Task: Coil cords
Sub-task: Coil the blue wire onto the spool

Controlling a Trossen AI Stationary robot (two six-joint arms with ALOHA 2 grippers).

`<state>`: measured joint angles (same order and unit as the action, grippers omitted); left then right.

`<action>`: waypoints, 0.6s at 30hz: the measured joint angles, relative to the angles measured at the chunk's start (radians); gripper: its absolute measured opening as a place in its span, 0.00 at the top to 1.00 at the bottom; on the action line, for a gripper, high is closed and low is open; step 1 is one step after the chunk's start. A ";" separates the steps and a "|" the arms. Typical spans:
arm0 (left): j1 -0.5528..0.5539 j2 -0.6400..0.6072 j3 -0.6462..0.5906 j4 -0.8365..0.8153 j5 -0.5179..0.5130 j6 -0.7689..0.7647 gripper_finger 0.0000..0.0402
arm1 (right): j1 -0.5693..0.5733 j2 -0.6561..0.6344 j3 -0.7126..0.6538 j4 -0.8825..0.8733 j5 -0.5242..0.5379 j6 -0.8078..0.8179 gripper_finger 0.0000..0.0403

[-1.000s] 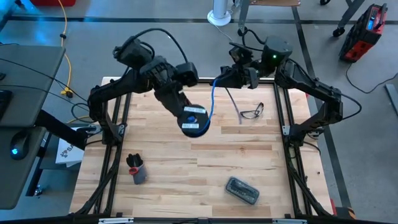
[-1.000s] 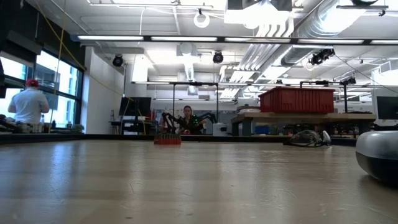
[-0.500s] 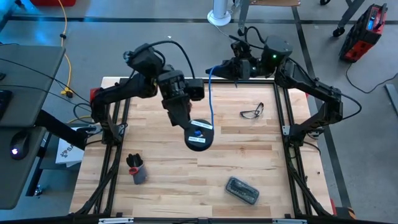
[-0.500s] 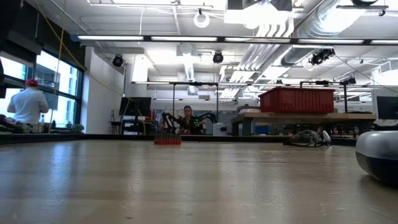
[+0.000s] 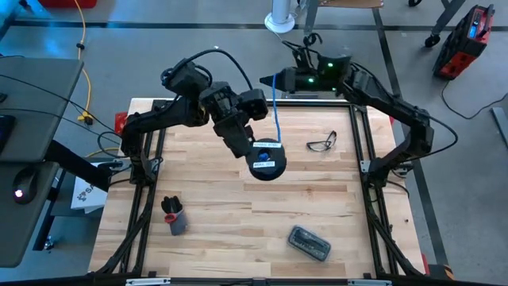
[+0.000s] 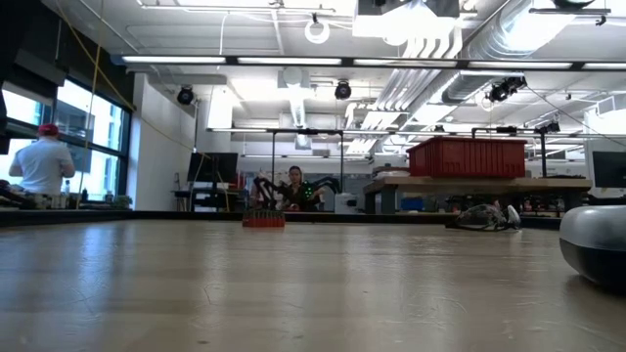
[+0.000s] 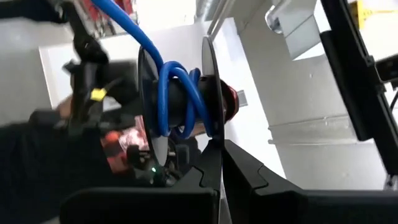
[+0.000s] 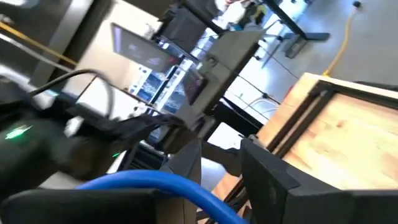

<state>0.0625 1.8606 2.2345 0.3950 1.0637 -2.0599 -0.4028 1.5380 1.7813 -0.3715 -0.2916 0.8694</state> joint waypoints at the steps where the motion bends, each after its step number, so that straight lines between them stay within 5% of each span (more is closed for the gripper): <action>1: 0.001 0.000 0.000 0.000 -0.008 0.016 1.00 | -0.008 0.013 0.000 0.004 -0.003 0.007 0.74; 8: 0.005 0.000 0.000 0.044 -0.041 0.145 1.00 | -0.030 0.122 0.000 0.015 -0.079 0.067 0.74; 18: 0.076 -0.018 0.000 0.218 -0.214 0.257 1.00 | -0.062 0.178 0.000 0.016 -0.111 0.047 0.74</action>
<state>0.1386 1.8427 2.2345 0.6132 0.8498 -1.8033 -0.4648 1.7157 1.7809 -0.3555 -0.4025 0.9164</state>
